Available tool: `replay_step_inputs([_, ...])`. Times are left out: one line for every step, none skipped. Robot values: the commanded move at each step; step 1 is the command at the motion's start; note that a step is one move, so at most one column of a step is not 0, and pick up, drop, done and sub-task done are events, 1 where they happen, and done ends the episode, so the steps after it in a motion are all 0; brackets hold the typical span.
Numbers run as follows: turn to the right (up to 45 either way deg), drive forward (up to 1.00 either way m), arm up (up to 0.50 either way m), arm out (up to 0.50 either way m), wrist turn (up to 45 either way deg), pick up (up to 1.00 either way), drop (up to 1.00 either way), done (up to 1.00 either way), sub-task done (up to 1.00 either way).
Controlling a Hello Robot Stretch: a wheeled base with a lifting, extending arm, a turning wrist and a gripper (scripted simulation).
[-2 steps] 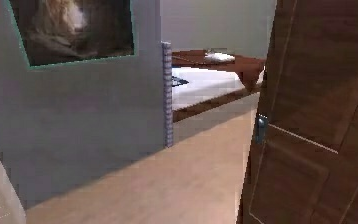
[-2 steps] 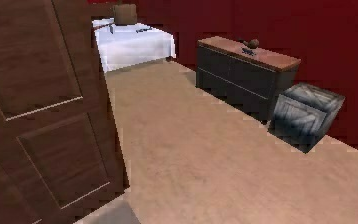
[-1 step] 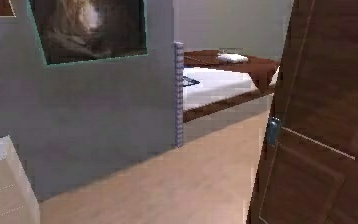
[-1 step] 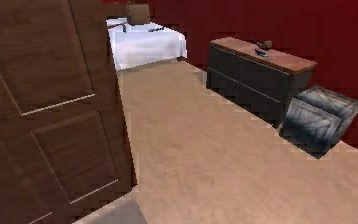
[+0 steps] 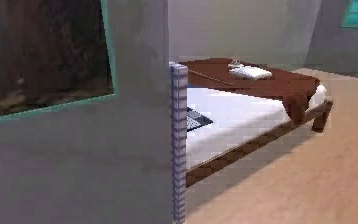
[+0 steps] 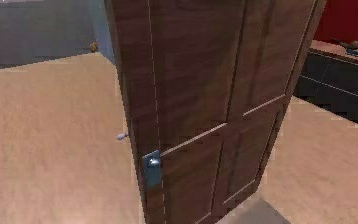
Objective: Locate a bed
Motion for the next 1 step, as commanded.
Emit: replay_step_inputs([0.0, 0.30, 0.00, 0.00, 0.0, 0.00, 0.00, 0.00, 0.00])
